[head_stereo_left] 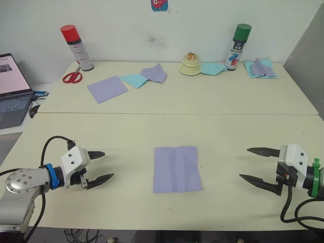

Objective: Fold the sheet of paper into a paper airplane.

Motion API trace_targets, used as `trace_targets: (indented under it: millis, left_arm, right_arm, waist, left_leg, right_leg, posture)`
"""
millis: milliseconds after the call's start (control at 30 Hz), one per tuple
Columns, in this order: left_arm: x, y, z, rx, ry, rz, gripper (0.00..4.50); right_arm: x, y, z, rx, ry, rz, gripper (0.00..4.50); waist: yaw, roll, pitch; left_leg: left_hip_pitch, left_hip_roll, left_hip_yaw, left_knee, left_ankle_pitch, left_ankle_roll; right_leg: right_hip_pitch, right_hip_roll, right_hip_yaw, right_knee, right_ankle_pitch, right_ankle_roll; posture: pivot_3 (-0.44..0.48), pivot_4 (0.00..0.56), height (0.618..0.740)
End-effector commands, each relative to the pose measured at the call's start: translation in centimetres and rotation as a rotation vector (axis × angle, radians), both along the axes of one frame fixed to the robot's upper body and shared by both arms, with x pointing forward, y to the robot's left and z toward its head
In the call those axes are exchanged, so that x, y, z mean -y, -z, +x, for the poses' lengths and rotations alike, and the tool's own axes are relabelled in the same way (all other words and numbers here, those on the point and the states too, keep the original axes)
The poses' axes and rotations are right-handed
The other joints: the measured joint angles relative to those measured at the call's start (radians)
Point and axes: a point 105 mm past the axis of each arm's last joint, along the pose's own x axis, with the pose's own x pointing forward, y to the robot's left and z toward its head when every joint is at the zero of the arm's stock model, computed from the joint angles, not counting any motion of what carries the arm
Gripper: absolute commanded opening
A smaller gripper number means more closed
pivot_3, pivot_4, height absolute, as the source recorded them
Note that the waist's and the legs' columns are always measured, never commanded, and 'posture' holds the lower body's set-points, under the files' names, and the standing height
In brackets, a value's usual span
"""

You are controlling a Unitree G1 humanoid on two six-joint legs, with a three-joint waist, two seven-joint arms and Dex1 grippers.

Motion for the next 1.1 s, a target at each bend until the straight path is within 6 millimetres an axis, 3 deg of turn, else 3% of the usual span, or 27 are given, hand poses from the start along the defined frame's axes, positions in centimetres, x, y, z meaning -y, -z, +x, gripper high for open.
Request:
trace_targets:
  millis: [33, 700, 833, 1100]
  left_arm:
    - [0.0, -1.1, 0.2, 0.033, -0.008, -0.012, 4.48]
    - [0.7, -1.4, 0.1, -0.028, 0.035, -0.029, 4.48]
    - [1.9, -2.0, 0.2, -0.028, 0.073, -0.066, 4.48]
    - [6.6, -3.4, 0.7, -0.035, 0.254, -0.146, 4.48]
  right_arm:
    - [-0.3, -0.5, -0.1, 0.029, -0.018, 0.004, 4.50]
    - [-0.9, -0.9, 0.1, 0.035, -0.037, 0.014, 4.50]
    - [-1.0, -1.1, -0.1, 0.039, -0.036, 0.018, 4.50]
    - [-3.0, -1.2, -1.3, 0.035, -0.051, 0.073, 4.50]
  waist:
    - [0.000, 0.000, 0.000]
    - [-0.001, 0.000, 0.000]
    - [0.000, 0.000, 0.000]
    - [0.000, 0.000, 0.000]
  left_leg:
    - [0.000, 0.000, 0.000, 0.000, 0.000, 0.000]
    - [0.000, 0.000, 0.000, 0.000, 0.000, 0.000]
    - [0.000, 0.000, 0.000, 0.000, 0.000, -0.001]
    - [-0.001, 0.000, 0.000, 0.000, 0.001, -0.002]
  right_leg:
    - [0.000, 0.000, 0.000, 0.000, 0.000, 0.000]
    - [0.000, 0.000, 0.000, 0.000, 0.000, 0.000]
    - [0.000, 0.000, 0.000, -0.001, 0.000, 0.000]
    - [0.000, 0.000, 0.000, -0.001, 0.000, 0.000]
  posture:
    - [0.000, 0.150, 0.740]
    - [0.000, 0.150, 0.740]
    - [0.000, 0.150, 0.740]
    - [0.000, 0.150, 0.740]
